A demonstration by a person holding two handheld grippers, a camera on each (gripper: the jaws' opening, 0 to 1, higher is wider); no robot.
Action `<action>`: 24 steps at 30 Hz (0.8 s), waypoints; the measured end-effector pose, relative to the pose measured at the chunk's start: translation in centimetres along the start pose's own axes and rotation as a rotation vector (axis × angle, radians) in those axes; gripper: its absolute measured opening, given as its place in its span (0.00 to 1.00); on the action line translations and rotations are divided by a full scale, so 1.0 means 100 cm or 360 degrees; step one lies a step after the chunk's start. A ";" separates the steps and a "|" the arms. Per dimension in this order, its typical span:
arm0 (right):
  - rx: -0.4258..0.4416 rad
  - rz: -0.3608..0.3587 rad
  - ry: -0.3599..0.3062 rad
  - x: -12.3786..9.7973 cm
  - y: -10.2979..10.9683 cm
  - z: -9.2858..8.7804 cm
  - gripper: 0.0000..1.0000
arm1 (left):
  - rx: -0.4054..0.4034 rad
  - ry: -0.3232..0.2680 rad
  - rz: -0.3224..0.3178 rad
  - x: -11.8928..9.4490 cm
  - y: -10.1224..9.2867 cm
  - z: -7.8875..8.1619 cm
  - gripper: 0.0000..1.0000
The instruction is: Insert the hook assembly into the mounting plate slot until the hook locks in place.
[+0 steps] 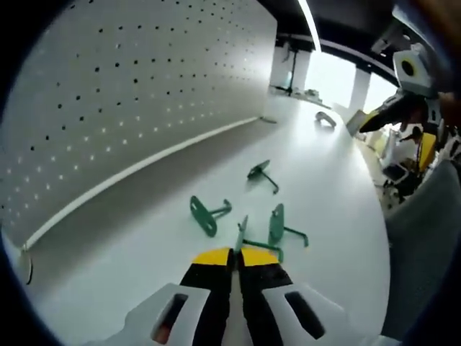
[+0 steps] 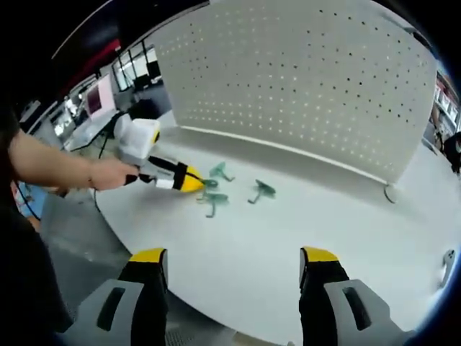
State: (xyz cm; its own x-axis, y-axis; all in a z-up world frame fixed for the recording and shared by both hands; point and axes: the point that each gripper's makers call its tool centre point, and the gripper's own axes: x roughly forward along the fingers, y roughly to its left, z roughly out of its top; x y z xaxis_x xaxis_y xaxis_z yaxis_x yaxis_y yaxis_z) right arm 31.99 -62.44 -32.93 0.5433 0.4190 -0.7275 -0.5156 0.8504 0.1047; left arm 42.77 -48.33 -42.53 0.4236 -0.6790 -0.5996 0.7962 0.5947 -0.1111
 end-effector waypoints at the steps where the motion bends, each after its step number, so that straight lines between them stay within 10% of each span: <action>1: -0.0004 0.0003 -0.0002 0.000 0.000 0.000 0.75 | 0.0015 0.0004 0.0002 0.000 0.001 0.000 0.04; 24: -0.0065 0.0056 -0.0067 -0.001 0.010 0.010 0.74 | -0.0155 -0.0018 0.0163 -0.059 0.011 0.035 0.02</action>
State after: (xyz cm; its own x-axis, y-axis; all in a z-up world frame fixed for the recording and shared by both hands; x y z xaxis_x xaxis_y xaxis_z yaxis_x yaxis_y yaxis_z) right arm 32.06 -61.33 -32.11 0.5516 0.4620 -0.6945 -0.5608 0.8217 0.1012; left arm 42.68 -45.12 -36.34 0.5058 -0.6172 -0.6027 0.7032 0.6997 -0.1263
